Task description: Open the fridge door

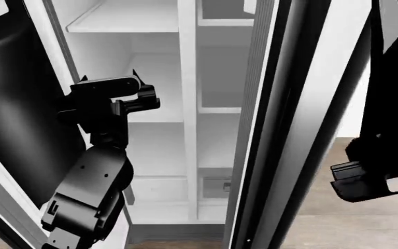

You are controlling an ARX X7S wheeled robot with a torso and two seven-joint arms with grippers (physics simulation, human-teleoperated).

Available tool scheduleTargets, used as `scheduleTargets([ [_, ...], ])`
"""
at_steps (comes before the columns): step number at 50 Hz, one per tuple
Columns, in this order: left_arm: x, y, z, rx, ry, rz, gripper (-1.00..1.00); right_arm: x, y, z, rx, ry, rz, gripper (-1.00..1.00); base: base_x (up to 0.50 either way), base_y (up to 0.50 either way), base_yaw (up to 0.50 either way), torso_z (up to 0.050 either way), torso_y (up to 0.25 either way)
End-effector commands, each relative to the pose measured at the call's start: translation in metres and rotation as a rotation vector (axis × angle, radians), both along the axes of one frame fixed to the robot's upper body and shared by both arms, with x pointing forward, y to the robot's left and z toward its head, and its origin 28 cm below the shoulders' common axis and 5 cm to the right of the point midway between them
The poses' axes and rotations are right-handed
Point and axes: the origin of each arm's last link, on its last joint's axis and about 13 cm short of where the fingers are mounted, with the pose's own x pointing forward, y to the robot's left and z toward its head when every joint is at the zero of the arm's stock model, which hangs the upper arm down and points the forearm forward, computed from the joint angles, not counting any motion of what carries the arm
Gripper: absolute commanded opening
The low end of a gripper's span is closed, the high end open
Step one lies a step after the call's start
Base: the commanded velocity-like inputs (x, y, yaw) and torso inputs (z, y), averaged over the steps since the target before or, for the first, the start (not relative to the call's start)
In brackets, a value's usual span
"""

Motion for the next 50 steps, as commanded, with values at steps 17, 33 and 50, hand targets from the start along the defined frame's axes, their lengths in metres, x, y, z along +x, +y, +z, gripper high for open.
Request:
scheduleTargets([
  [17, 0.005, 0.0, -0.005, -0.008, -0.009, 0.003, 1.0, 0.044, 0.057, 0.01, -0.16, 0.004, 0.248, 1.0, 0.0, 0.0, 0.0, 0.0, 0.0],
  [33, 0.005, 0.001, -0.009, -0.003, -0.004, 0.001, 1.0, 0.084, 0.066, 0.02, -0.148, 0.075, 0.288, 1.0, 0.0, 0.0, 0.0, 0.0, 0.0],
  [50, 0.011, 0.0, -0.025, 0.034, 0.024, 0.005, 1.0, 0.116, 0.087, 0.038, -0.218, 0.079, 0.321, 1.0, 0.0, 0.0, 0.0, 0.0, 0.0],
])
